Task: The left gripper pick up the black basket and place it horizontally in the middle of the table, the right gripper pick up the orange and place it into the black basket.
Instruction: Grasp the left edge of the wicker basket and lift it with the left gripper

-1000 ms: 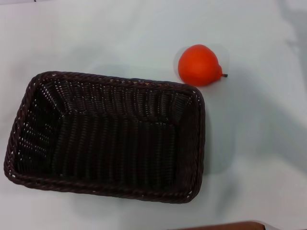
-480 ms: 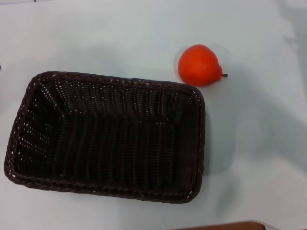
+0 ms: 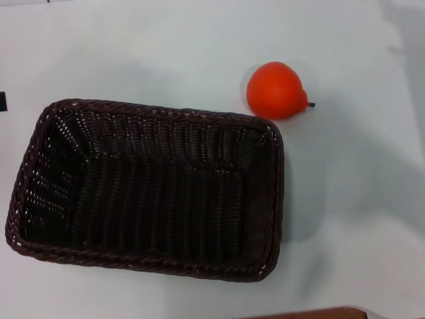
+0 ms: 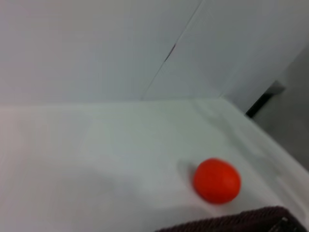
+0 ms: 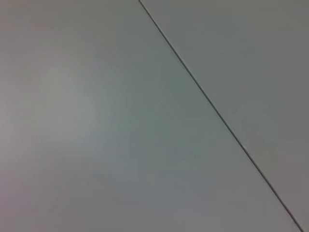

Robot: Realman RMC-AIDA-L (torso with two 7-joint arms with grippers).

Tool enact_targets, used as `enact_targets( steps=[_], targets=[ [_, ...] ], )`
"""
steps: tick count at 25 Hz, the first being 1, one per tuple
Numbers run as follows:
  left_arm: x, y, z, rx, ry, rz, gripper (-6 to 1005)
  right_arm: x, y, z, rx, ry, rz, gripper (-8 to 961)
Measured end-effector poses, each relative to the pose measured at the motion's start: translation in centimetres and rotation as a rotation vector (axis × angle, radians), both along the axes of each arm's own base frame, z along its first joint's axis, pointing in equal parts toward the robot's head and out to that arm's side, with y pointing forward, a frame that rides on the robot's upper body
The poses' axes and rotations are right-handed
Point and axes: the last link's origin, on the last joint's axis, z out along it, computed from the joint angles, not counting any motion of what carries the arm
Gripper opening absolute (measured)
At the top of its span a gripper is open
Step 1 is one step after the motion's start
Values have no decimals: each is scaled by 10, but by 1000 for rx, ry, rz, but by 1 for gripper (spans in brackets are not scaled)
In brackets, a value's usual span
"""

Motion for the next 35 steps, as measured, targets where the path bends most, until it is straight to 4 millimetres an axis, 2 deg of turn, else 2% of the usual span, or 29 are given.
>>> enact_targets(
  steps=[3,14,27,32,35],
  targets=[
    [7,7,-4,-47,58,89,795,1,1,-1,-5,3,-7,926],
    [19,20,-41,-180,267,297,784,12,2,-1,-11,38,-79,926],
    [24,23,-69,-242,365,330,779,20,4,1,-11,58,-128,926],
    [22,26,-81,-265,422,341,721,22,5,0,-21,62,-139,925],
    [21,27,-81,-264,436,343,533,23,5,0,-24,64,-143,925]
  ],
)
